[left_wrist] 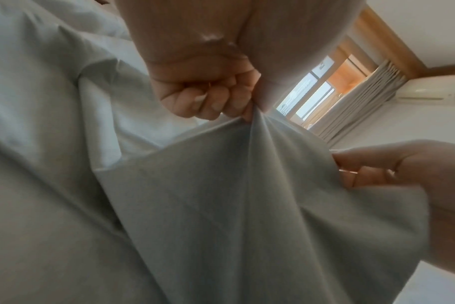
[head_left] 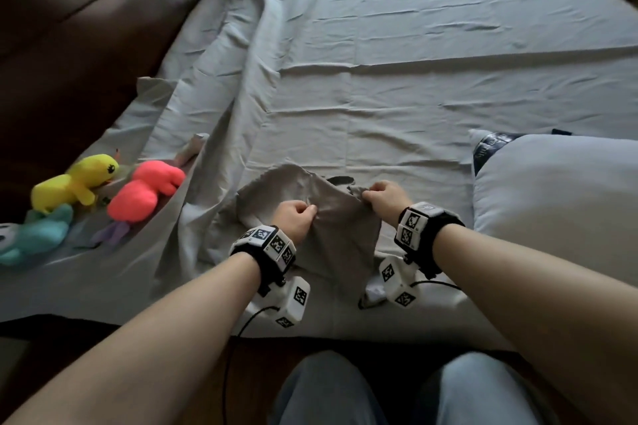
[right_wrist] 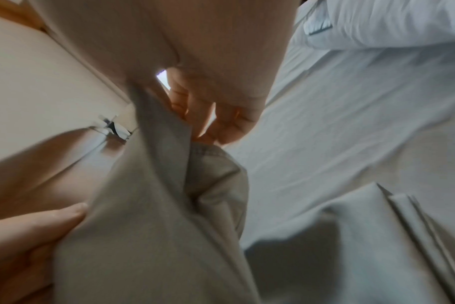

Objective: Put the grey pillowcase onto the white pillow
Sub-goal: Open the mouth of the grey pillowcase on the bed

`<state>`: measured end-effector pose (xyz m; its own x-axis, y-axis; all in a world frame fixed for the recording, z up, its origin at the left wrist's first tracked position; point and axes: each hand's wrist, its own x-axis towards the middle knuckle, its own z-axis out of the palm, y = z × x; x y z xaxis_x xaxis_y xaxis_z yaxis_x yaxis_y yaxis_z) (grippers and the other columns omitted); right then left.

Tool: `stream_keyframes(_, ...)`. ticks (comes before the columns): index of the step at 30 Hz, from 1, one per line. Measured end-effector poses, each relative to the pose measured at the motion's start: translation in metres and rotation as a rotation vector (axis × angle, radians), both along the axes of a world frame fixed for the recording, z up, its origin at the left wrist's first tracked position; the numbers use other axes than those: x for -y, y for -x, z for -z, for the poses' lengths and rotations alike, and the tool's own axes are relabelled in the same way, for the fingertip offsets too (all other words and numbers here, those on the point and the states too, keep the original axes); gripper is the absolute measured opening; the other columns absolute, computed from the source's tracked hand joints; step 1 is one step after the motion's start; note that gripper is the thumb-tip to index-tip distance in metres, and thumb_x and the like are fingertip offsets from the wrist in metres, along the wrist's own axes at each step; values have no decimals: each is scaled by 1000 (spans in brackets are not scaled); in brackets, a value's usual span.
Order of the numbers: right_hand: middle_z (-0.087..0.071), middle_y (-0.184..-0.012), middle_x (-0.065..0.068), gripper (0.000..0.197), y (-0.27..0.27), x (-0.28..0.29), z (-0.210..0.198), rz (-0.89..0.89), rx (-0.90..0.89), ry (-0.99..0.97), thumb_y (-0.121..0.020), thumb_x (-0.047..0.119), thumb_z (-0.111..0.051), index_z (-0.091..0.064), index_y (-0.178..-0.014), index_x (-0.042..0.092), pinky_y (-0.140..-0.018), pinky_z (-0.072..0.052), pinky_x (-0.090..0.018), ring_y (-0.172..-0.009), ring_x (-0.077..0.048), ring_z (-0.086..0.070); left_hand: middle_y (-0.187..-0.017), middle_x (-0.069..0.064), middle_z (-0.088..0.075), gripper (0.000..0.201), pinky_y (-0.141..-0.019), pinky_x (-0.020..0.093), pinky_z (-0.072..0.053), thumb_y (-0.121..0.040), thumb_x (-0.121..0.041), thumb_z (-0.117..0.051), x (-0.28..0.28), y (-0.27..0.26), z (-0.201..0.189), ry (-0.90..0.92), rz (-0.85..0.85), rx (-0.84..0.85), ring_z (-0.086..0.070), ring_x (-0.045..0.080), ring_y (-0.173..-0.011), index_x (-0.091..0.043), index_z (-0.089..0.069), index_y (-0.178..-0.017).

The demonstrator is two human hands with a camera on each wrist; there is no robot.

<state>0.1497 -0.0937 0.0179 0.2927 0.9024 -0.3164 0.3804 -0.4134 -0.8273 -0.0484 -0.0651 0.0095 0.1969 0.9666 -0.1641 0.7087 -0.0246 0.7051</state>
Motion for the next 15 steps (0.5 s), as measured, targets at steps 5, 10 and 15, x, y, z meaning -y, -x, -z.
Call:
stream_keyframes(5, -52, -64, 6, 26, -6, 11, -40, -17, 48, -100, -88, 21, -60, -52, -63, 22, -61, -38, -25, -67, -15, -50, -45, -2, -34, 51, -51, 32, -25, -92, -26, -60, 2, -3, -31, -35, -17, 40, -32, 13, -47, -11, -41, -47)
stream_keyframes(10, -59, -73, -3, 21, -26, 24, -61, 132, 51, -144, -90, 28, -60, -57, -73, 17, -67, -47, -30, -74, -21, -55, -50, 8, -46, 41, -54, 32, -33, -91, -22, -57, 10, 3, -45, -9, -100, -6, -42, 20, -52, -8, -53, -52)
stream_keyframes(15, -57, -73, -11, 15, -43, 18, -103, 289, -72, -289, -94, 16, -47, -55, -82, 11, -33, -39, -17, -49, -22, -56, -73, 18, -69, 31, -66, 35, -54, -82, -27, -54, -15, 35, -64, 16, -320, -24, -67, 33, -73, -2, -69, -73)
